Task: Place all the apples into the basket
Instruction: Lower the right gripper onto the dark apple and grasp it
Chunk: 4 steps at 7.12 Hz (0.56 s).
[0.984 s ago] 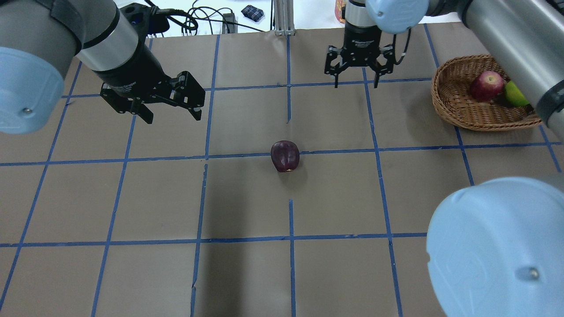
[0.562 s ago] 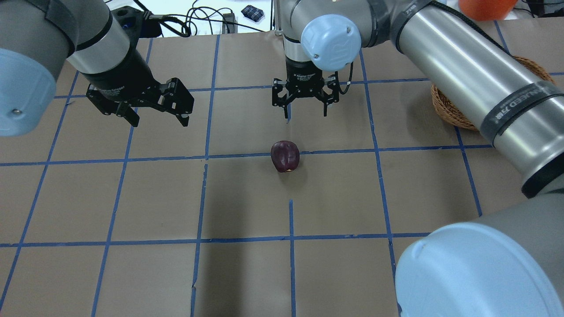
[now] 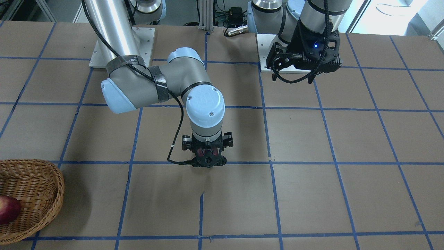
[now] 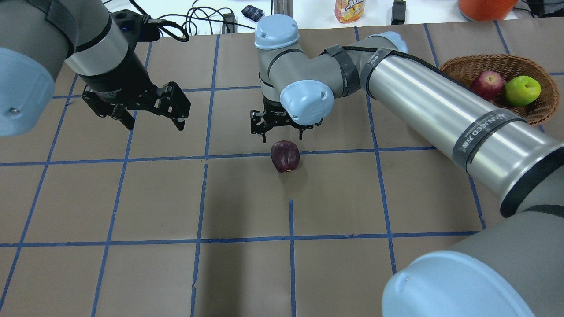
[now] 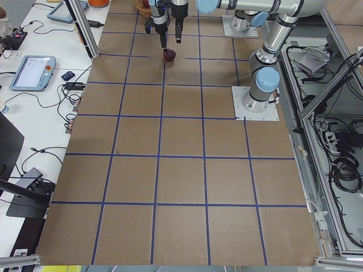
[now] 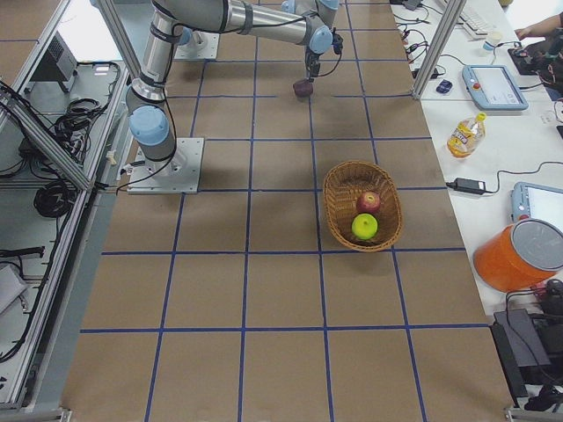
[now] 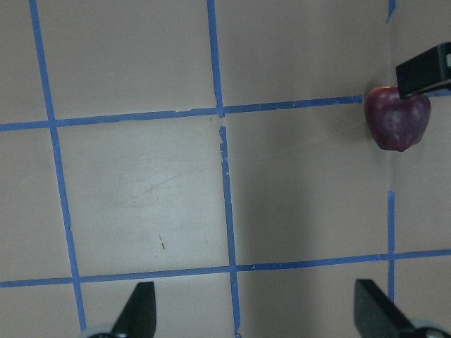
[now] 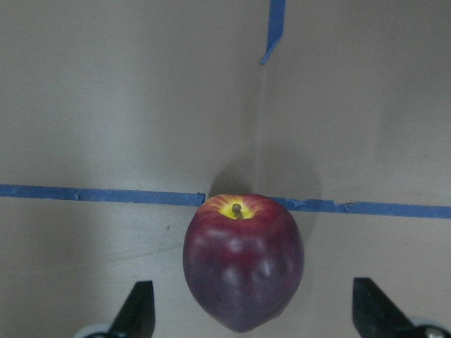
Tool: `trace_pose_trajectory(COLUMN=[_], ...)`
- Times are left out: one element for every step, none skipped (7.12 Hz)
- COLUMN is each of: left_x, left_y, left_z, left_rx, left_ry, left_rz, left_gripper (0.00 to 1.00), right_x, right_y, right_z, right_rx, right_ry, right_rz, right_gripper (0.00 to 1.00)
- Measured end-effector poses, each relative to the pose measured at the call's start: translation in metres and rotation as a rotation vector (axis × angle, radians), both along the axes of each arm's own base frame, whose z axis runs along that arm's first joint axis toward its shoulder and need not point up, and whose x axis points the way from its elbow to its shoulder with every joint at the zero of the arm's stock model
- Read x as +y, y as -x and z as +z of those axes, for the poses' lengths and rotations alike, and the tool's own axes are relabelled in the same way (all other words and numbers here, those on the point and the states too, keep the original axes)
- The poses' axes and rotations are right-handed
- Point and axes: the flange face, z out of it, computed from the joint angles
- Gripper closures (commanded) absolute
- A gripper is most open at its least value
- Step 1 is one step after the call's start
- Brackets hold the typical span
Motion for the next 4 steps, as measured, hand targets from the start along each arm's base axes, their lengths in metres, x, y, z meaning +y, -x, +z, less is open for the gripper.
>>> trace_pose_trajectory(left_x=[0.0,0.0,0.0,0.0], left_y=[0.0,0.0,-0.001,-0.001], left_z=[0.0,0.0,0.0,0.0], left_rx=[0.0,0.0,0.0,-0.001], left_ry=[0.001,0.001,0.001,0.002], left_rz=[0.001,0.001,0.001,0.001], left_gripper=[0.0,0.0,0.0,0.0], right_x=[0.005,0.01,0.014,0.018], right_y=[-0.002,-0.002,-0.002,-0.001], right_z=[-0.009,-0.017,-0.025,-0.032], right_rx=[-0.005,-0.006,-0.001,0.005], right_ry=[0.007,0.007,-0.001,-0.009], right_rz=[0.001,-0.002,-0.005,-0.004], right_gripper=[0.0,0.0,0.0,0.0])
